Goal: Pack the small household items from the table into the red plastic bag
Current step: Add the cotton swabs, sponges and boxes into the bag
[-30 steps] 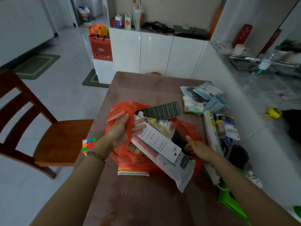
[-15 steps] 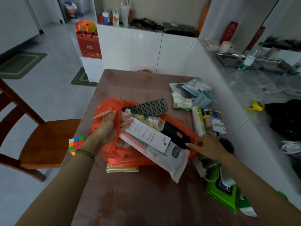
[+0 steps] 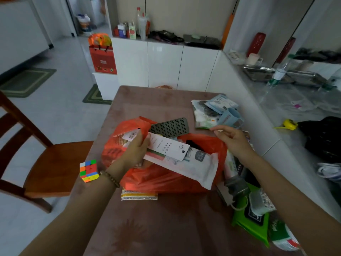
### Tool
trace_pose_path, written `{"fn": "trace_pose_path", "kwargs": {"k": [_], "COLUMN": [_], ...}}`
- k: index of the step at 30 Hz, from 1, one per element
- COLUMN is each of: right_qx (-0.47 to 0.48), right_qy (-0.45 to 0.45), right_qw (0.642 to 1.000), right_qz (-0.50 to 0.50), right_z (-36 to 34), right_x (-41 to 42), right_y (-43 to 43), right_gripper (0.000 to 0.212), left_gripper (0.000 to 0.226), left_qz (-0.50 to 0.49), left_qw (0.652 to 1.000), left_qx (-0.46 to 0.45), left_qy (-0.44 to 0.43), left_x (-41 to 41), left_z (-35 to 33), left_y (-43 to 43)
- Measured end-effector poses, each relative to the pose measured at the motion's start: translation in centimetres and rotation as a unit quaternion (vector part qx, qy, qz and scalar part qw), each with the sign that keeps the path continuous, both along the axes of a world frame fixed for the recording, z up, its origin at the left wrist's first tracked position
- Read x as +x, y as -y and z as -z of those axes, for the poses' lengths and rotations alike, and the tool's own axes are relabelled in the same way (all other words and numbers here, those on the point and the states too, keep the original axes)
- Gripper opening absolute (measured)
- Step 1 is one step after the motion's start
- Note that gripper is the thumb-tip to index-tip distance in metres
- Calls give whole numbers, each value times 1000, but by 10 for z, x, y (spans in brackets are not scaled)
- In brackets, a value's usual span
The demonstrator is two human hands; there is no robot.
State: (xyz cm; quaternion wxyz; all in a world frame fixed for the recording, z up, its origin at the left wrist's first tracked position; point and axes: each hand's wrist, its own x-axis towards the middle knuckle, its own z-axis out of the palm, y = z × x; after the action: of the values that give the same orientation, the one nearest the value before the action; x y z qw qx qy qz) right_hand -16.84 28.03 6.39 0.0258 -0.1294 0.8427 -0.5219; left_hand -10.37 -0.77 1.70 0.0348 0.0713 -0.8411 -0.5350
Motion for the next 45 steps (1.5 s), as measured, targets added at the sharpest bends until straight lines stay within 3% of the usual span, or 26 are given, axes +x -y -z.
{"fn": "trace_pose_path", "kwargs": {"k": [3,5,8,10,13,15,17,19,20,21,23,24,25,27,29,31,32,35,37,39,43,45], "right_qx": [25,54,205,240,229,345,486,536,519,463,253,139,29,-158,-250,-236,-185,111,354,445,227,40], "right_qy": [9,23,-33,-47,57,47,-23,-57,-52,-40,-3,26,80,202,273,313,336,358,258,222,375,385], "right_qw": [1000,998,978,969,971,936,871,838,848,883,967,987,992,964,929,919,921,912,885,856,893,922], "right_qz": [1,14,24,19,-35,-57,-67,-83,-89,-75,23,72,99,73,21,-36,-70,-165,-158,-142,-106,1], "right_z": [-8,-8,-2,-2,0,6,11,11,11,9,6,4,2,2,-5,-15,-21,-38,-40,-39,-34,-23], "right_x": [-3,-2,-3,-4,-4,-7,-8,-9,-11,-12,-15,-15,-14,-12,-10,-8,-7,-6,-13,-17,-10,-8], "right_y": [-1,-5,-13,-15,-16,-21,-24,-24,-24,-24,-27,-30,-31,-29,-22,-17,-15,-11,-11,-10,-17,-22], "right_gripper": [12,10,6,9,7,28,49,53,53,53,55,54,46,31,25,26,29,35,27,16,18,22], "left_gripper": [71,102,133,141,140,139,140,142,143,143,143,140,135,125,118,110,108,108,107,105,102,99], "left_qz": [107,131,129,118,83,76,73,68,66,64,53,41,27,15,13,0,-3,3,-4,-2,4,14], "left_qw": [994,986,950,935,933,929,928,929,929,928,934,943,951,959,958,954,951,946,944,945,960,966], "left_qx": [6,-103,-281,-333,-347,-361,-362,-361,-362,-365,-351,-330,-309,-284,-286,-301,-307,-322,-326,-322,-278,-257], "left_qy": [25,-25,-42,-33,-39,-38,-42,-41,-38,-35,-29,-25,-20,-13,-6,10,19,38,47,56,21,-11], "left_x": [1,0,-5,-8,-14,-18,-21,-23,-24,-24,-26,-27,-28,-31,-33,-36,-37,-37,-37,-37,-36,-35], "left_z": [3,12,28,36,44,46,47,47,47,48,48,47,44,37,33,30,30,29,27,24,20,18], "left_y": [-5,-4,-5,-7,-10,-9,-7,-6,-4,-3,-1,0,1,2,0,-2,-2,-2,-3,-2,6,7]}}
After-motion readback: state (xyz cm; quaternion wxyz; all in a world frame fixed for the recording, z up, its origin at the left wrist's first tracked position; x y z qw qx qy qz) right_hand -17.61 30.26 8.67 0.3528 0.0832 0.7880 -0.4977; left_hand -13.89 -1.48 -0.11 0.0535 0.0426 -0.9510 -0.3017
